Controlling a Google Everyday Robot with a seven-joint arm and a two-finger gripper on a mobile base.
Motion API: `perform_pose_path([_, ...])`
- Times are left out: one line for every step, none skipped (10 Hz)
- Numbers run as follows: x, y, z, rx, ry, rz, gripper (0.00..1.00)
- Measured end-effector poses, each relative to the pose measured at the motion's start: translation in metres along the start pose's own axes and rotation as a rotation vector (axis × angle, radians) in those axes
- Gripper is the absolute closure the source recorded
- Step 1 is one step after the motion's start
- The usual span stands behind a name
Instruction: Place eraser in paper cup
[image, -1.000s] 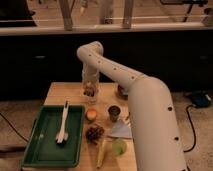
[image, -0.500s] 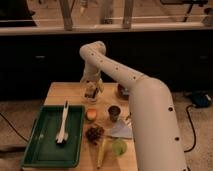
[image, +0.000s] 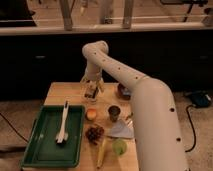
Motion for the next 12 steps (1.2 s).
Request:
perform_pose_path([-0.0007, -0.0003, -0.0008, 0.003, -0.002, -0.006, 0.2])
perform_pose_path([-0.0013, -0.0017, -0.0026, 0.012, -0.003, -0.016, 0.2])
perform_pose_path([-0.0013, -0.0021, -0.0034, 0.018, -0.002, -0.023, 0.2])
perform_pose_path([-0.0012, -0.0032, -0.005, 0.027, -0.002, -0.029, 0.2])
perform_pose_path([-0.0012, -0.0034, -0.005, 0.028, -0.002, -0.029, 0.2])
perform_pose_path([-0.0014, -0.0039, -0.005, 0.029, -0.002, -0.03, 0.2])
perform_pose_path([-0.0013, -0.0037, -0.0051, 0.029, -0.002, -0.03, 0.2])
perform_pose_path([-0.0013, -0.0038, -0.005, 0.029, -0.002, -0.03, 0.2])
perform_pose_path([-0.0013, -0.0038, -0.0049, 0.029, -0.002, -0.03, 0.2])
perform_pose_path([-0.0013, -0.0038, -0.005, 0.029, -0.002, -0.03, 0.2])
perform_pose_path([-0.0012, -0.0035, -0.005, 0.029, -0.002, -0.029, 0.2])
perform_pose_path([-0.0011, -0.0033, -0.0051, 0.029, -0.002, -0.029, 0.2])
